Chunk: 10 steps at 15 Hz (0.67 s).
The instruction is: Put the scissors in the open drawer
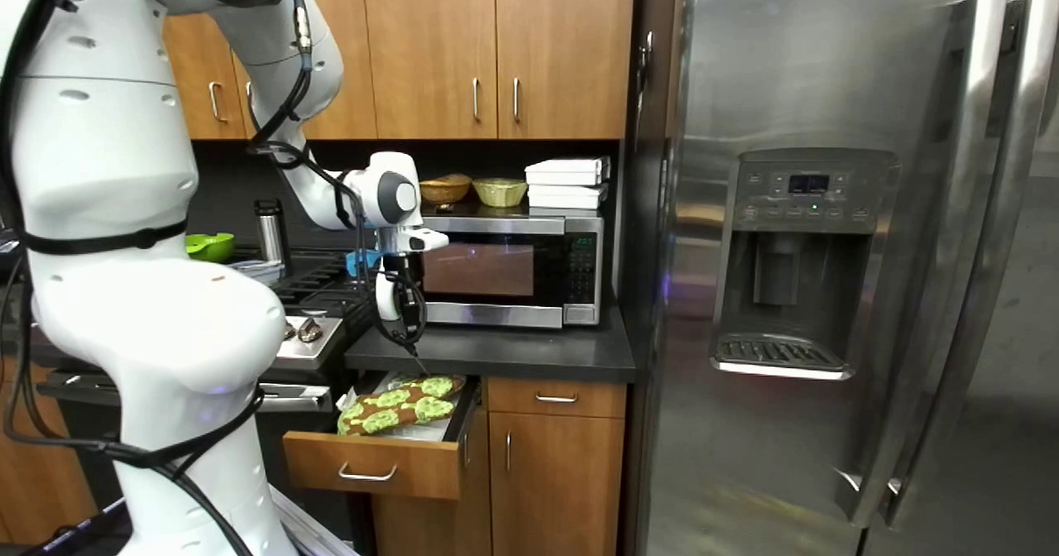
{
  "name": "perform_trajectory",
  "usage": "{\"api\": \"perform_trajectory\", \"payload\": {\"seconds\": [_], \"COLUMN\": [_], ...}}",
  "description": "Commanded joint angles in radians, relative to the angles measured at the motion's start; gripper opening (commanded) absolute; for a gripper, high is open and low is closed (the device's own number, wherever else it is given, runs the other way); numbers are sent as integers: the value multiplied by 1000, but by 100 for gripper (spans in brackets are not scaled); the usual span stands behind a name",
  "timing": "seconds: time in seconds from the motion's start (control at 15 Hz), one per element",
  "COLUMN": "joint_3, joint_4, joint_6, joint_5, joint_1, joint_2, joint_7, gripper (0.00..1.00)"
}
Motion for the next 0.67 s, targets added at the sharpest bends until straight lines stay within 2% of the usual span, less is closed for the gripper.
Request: {"api": "perform_trajectory", "payload": {"seconds": [0.0,0.6], "joint_3": [3,-3], "joint_4": [0,6], "joint_6": [33,56], "joint_5": [-64,-159], "joint_1": [24,73], "joint_2": [29,82], "joint_7": [66,143], "gripper": [2,2]}}
